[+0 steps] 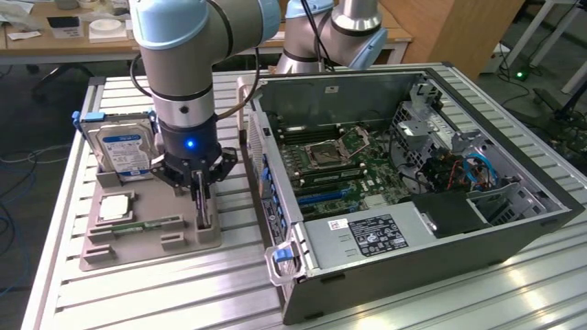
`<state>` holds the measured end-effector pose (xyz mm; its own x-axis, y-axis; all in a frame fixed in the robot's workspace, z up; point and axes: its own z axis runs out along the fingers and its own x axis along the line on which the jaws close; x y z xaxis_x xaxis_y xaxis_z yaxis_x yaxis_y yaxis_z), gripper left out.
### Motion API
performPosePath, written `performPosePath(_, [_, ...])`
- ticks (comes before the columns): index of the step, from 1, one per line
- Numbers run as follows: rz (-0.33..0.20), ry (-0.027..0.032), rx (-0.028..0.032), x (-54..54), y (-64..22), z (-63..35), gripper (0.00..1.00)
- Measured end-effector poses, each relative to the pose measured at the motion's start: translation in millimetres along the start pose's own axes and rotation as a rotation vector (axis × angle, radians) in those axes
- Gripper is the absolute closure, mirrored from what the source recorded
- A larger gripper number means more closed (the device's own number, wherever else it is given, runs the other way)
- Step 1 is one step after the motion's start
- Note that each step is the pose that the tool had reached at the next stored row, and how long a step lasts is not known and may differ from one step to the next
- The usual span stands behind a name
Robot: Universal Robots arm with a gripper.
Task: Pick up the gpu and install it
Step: 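Pick up the gpu and move the gpu toward the slot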
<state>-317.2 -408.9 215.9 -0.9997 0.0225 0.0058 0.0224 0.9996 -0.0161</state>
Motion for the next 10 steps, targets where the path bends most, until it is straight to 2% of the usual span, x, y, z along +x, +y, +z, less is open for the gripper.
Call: performPosePath(10, [0.0,0.0,0.0001,0.0,0.0,0.0,0.73])
